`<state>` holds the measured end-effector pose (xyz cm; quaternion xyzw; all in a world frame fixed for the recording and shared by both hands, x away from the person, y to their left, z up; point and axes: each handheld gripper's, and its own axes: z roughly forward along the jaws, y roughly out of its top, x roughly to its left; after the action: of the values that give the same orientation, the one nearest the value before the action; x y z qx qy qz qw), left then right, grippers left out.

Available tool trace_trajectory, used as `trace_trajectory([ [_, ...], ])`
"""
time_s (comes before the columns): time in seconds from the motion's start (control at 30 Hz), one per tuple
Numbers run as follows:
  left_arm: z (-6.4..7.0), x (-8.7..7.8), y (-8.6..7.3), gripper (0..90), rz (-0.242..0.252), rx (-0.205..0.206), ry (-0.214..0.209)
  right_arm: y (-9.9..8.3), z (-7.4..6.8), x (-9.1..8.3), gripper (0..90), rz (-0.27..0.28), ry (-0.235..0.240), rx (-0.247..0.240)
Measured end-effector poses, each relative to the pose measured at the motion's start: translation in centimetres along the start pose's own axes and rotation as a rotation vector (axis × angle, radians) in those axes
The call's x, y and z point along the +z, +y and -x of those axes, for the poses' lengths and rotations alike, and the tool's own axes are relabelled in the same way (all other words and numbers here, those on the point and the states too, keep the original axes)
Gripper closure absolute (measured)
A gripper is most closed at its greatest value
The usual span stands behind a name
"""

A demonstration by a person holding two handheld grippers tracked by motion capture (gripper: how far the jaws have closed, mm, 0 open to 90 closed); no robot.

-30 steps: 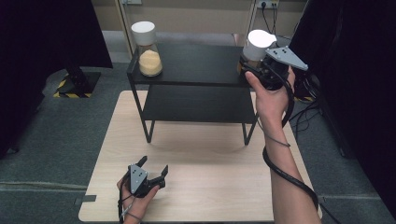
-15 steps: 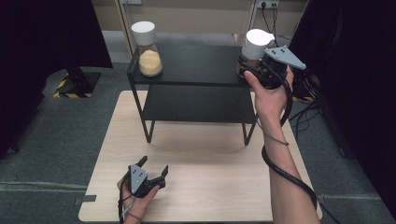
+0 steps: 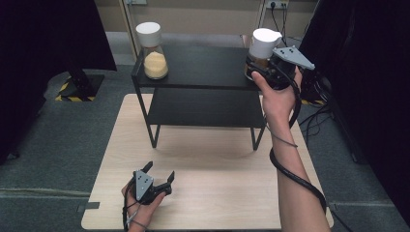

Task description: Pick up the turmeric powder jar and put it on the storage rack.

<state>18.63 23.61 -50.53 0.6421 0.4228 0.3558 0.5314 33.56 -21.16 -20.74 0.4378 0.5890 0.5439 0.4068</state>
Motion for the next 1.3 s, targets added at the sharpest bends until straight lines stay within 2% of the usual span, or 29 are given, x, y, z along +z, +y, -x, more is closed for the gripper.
trace_trajectory([
  [0.27,0.0,0.0,0.0,11.4,0.001,0.002,0.0,0.0,0.2,0.1,28.4,-0.003,0.005,0.01],
  [0.7,0.1,0.0,0.0,11.4,0.0,0.006,0.001,-0.1,0.4,-1.1,8.5,-0.025,0.034,0.042],
  [0.8,0.1,0.0,0.0,11.4,0.0,0.008,0.001,-0.7,0.5,-1.6,7.9,-0.013,0.032,0.052],
  [1.0,0.2,0.0,0.0,11.4,0.0,0.011,0.003,-1.4,1.2,-2.6,7.8,-0.005,0.061,0.068],
  [1.3,0.2,0.0,-0.1,11.4,0.004,0.012,0.006,-2.5,1.4,-3.9,7.8,0.005,0.099,0.055],
])
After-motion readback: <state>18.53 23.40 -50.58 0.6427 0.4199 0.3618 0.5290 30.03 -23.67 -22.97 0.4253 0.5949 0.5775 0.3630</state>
